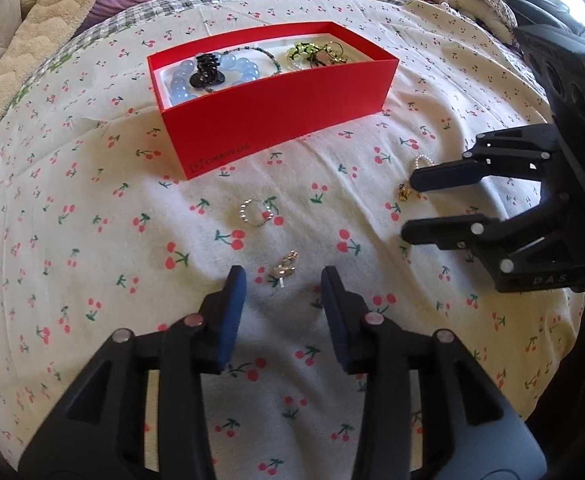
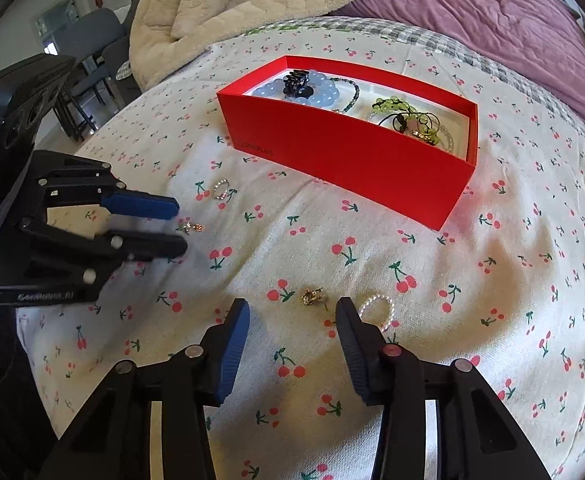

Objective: Organize jewelry
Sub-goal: 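Grasp the small silver earring with the left tool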

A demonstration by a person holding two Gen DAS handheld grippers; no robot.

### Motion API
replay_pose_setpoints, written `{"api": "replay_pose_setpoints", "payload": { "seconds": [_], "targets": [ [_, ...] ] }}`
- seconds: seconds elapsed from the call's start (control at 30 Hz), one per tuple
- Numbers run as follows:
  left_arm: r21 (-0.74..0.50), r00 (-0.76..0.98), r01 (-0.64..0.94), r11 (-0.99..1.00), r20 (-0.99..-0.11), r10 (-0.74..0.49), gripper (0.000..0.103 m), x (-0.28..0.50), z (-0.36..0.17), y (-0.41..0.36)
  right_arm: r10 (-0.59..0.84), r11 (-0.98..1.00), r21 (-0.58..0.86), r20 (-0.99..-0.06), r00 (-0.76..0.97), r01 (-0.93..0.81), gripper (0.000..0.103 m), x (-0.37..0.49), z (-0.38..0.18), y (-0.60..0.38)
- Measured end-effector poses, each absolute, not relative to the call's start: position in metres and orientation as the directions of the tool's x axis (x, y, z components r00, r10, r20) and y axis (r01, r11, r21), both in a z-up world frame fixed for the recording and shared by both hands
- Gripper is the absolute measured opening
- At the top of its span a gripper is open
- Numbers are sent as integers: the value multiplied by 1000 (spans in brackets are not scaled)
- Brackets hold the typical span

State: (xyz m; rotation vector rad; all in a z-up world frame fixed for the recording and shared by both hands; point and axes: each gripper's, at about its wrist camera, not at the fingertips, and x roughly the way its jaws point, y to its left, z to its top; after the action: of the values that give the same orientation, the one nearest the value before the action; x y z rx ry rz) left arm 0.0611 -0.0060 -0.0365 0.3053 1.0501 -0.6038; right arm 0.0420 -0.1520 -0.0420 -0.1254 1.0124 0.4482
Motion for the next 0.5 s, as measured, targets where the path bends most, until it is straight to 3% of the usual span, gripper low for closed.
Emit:
{"api": "replay_pose_setpoints", "payload": {
  "seconds": [0.17,0.33,0.5],
  "targets": [
    [-33,367,610,792,-874,-319,41,62,-43,-12,285,906,79,-841,460,-416,34,45,-45,-152],
    [-37,382,599,800,-865,-326,40,59,-46,-13,266,904,46,-838,476,-424,32,45,-47,-146],
    [-51,370,604,796,-865,-337,27,57,-46,-15,269,896,34,-835,480,-442,22,46,-48,-141]
  ]
}}
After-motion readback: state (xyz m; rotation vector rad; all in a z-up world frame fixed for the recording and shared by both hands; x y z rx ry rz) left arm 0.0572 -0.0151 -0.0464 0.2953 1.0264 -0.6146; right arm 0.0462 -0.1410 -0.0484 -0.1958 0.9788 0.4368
